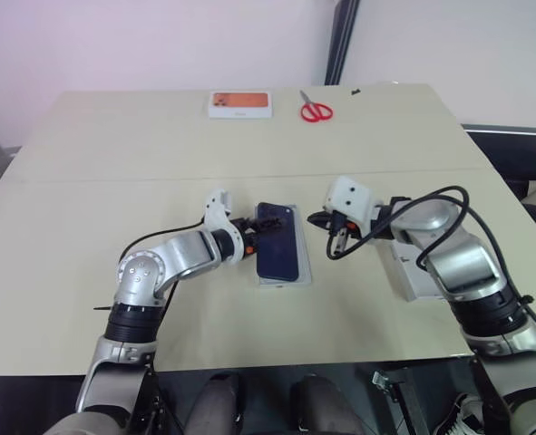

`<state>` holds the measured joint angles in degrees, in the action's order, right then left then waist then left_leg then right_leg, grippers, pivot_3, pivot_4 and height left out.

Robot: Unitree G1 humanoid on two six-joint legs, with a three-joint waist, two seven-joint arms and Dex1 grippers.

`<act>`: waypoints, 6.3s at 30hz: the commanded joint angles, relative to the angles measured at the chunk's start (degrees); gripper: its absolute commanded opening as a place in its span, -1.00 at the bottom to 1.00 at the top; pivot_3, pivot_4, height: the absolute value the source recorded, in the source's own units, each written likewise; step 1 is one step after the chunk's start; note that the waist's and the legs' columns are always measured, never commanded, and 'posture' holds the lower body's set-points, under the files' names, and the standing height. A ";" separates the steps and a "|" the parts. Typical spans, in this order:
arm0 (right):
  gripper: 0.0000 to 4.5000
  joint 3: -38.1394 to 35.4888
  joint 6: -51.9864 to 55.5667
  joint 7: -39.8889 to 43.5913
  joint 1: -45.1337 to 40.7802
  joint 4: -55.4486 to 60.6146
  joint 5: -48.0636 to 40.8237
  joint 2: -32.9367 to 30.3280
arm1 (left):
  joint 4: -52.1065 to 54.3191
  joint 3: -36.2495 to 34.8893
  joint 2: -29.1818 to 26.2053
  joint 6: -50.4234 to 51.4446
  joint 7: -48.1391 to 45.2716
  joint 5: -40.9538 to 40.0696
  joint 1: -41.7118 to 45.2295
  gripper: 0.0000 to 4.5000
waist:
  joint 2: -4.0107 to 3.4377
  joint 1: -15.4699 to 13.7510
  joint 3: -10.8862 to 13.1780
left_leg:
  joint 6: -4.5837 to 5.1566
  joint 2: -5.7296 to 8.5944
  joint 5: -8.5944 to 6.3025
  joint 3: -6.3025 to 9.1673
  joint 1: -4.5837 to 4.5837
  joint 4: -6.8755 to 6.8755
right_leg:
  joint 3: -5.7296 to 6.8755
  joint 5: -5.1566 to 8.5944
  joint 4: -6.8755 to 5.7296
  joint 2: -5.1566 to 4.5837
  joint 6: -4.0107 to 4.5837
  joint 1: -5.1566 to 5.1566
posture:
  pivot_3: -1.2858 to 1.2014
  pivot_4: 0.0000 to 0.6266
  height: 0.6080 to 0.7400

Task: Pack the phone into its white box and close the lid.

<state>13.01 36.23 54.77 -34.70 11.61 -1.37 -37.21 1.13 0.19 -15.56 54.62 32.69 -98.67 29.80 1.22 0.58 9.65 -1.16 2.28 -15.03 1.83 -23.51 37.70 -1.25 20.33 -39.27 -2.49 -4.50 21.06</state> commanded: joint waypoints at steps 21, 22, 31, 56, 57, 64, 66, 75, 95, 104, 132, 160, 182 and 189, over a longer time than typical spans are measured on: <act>-1.00 0.86 -2.08 -1.84 -2.15 -0.93 -0.22 0.81 | 7.24 0.44 -9.00 8.21 -12.32 1.01 2.03 0.98 | 0.00 0.13 0.00 | 0.02 0.00 -0.01 0.00 0.00 0.01 | -0.01 0.00 0.00 -0.01 0.00 0.01 | 0.03 -0.52 1.00; -1.00 0.86 -2.07 -1.95 -2.16 -0.86 -0.23 0.82 | 7.19 0.37 -9.09 8.14 -12.66 1.31 2.06 0.98 | 0.00 0.12 0.00 | 0.02 0.00 -0.01 0.00 0.00 0.01 | 0.00 0.00 0.00 -0.01 0.00 0.01 | 0.03 -0.52 1.00; -1.00 3.05 0.69 -1.61 -2.75 4.31 -1.74 3.16 | 13.41 -3.68 -24.77 1.14 -34.02 25.27 -1.78 0.98 | -0.05 0.53 0.04 | -0.10 0.00 0.06 -0.05 0.01 -0.37 | -0.08 0.00 0.01 0.03 0.01 0.23 | 0.03 -0.52 1.00; -1.00 21.09 10.29 -8.63 -10.86 -1.72 7.26 14.98 | 15.74 -10.94 -36.32 -39.77 -85.41 65.29 -32.37 0.98 | -0.29 0.67 0.22 | 0.42 0.00 -0.26 -0.09 -0.02 -0.72 | -0.01 -0.03 0.20 -0.17 0.16 0.39 | 0.03 -0.52 1.00; -1.00 21.01 10.28 -8.49 -10.78 -1.65 7.39 14.67 | 15.78 -11.08 -36.03 -39.68 -85.40 65.49 -32.41 0.98 | -0.28 0.65 0.22 | 0.42 0.00 -0.26 -0.09 -0.03 -0.71 | -0.01 -0.03 0.20 -0.17 0.16 0.39 | 0.03 -0.52 1.00; -1.00 20.22 10.34 -7.17 -9.85 -0.05 7.69 11.41 | 16.52 -11.98 -34.05 -39.06 -84.98 66.35 -33.20 0.98 | -0.29 0.56 0.22 | 0.42 0.00 -0.26 -0.09 -0.02 -0.64 | 0.00 -0.03 0.17 -0.17 0.15 0.35 | 0.03 -0.52 1.00; -1.00 19.98 10.39 -6.87 -9.59 0.50 7.54 10.70 | 16.67 -12.16 -33.31 -38.71 -84.71 66.17 -33.12 0.98 | -0.28 0.55 0.22 | 0.42 0.00 -0.26 -0.09 -0.02 -0.64 | 0.00 -0.03 0.17 -0.17 0.15 0.35 | 0.03 -0.52 1.00; -1.00 7.18 9.21 -5.67 -7.65 4.64 0.39 8.04 | 17.75 -10.26 -31.65 -29.78 -76.64 68.87 -27.82 0.98 | -0.27 0.18 0.21 | 0.43 0.00 -0.26 -0.08 -0.02 -0.59 | 0.02 -0.04 0.13 -0.15 0.13 0.32 | 0.03 -0.52 1.00; -1.00 5.34 4.51 -3.75 1.61 2.85 1.56 -4.42 | 10.49 9.52 -27.82 -17.99 -80.73 78.10 -5.47 -0.80 | -0.28 0.25 0.22 | 0.45 -0.02 -0.26 -0.09 -0.03 -0.43 | -0.01 -0.05 0.03 -0.06 0.12 0.27 | 0.03 -0.52 1.00; -1.00 9.90 1.63 -4.32 1.76 1.67 5.24 -3.25 | 7.34 18.92 -24.83 -11.00 -82.83 83.45 3.28 -0.99 | -0.27 0.32 0.21 | 0.45 -0.02 -0.26 -0.09 -0.04 -0.36 | 0.00 -0.05 0.01 -0.05 0.11 0.27 | 0.03 -0.52 1.00; -1.00 5.14 5.30 3.46 10.33 15.35 5.47 -14.23 | 5.44 32.03 -5.26 -6.30 -85.02 89.74 11.07 -0.99 | -0.29 -1.32 0.21 | 0.68 0.00 -0.38 -0.02 -0.07 0.35 | 0.11 -0.08 0.03 -0.06 -0.02 -0.18 | 0.03 -0.52 1.00; -1.00 1.83 3.23 5.60 16.01 14.94 5.69 -20.25 | -0.31 30.91 -3.16 -11.10 -86.64 91.97 13.12 -0.99 | -0.29 -1.21 0.21 | 0.68 -0.01 -0.39 -0.02 -0.07 0.35 | 0.10 -0.08 0.02 -0.05 -0.03 -0.16 | 0.03 -0.52 1.00; -0.65 -5.66 6.32 4.98 11.92 9.99 2.17 -20.30 | 5.53 25.61 -14.76 -11.92 -89.07 90.33 6.24 -1.00 | -0.34 -0.56 0.20 | 0.67 -0.02 -0.38 -0.02 -0.06 0.32 | 0.08 -0.08 0.00 -0.04 -0.02 -0.12 | 0.03 -0.52 1.00; 0.80 -12.65 18.81 3.17 9.63 9.60 -4.27 -19.59 | 8.94 14.54 -24.82 -19.28 -94.34 84.16 -5.37 -1.00 | -0.36 0.20 0.19 | 0.67 -0.06 -0.39 -0.02 -0.06 0.26 | 0.07 -0.08 0.03 -0.05 -0.02 -0.11 | 0.03 -0.52 1.00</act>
<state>3.07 51.69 58.76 -24.17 20.45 -3.94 -56.97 8.89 18.31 -38.94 36.47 -60.30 -12.51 26.02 0.86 0.78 9.84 -0.48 2.22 -15.41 1.82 -23.57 37.95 -1.18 20.25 -39.23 -2.54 -4.52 20.97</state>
